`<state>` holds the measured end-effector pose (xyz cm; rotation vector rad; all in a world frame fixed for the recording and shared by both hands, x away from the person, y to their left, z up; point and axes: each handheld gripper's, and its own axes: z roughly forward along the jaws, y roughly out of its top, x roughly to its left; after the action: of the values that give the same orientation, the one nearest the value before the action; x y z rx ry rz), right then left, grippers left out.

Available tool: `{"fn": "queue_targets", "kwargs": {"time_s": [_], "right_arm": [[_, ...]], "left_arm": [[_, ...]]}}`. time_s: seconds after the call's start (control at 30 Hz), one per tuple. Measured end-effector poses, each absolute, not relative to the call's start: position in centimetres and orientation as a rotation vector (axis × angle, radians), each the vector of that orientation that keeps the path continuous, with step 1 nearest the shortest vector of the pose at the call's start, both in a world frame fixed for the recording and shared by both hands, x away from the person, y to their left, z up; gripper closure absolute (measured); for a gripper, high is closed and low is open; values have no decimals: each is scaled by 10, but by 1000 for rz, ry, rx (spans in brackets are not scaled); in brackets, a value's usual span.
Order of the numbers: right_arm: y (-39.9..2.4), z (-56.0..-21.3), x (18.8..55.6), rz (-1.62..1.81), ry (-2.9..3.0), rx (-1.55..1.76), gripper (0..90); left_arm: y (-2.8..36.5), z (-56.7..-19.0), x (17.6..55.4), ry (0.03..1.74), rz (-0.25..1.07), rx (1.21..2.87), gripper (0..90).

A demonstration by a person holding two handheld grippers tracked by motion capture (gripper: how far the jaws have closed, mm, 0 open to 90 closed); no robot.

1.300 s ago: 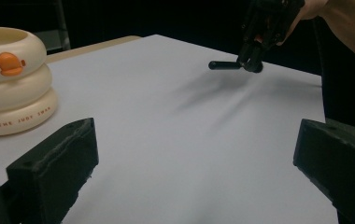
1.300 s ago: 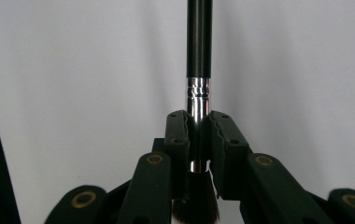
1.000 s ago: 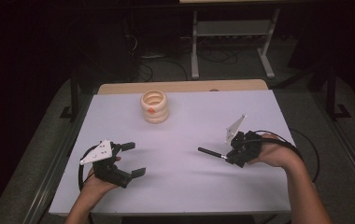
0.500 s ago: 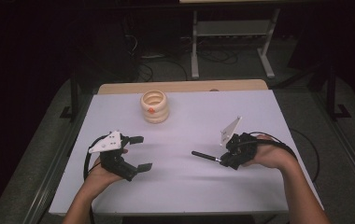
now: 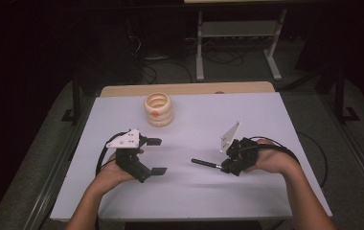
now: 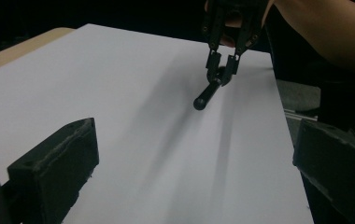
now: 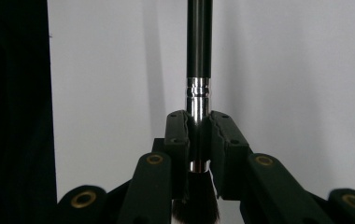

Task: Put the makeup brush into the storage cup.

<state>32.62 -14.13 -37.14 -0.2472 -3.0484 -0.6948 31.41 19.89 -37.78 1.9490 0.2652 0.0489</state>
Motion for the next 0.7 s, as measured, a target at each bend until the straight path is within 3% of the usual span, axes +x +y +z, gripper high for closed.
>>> {"fn": "queue_targets", "kwargs": {"time_s": [0.7], "right_arm": [[-116, -365, 325, -608, -3047, -157, 770]], "left_arm": [[152, -375, 324, 136, -55, 2076, 0]]}}
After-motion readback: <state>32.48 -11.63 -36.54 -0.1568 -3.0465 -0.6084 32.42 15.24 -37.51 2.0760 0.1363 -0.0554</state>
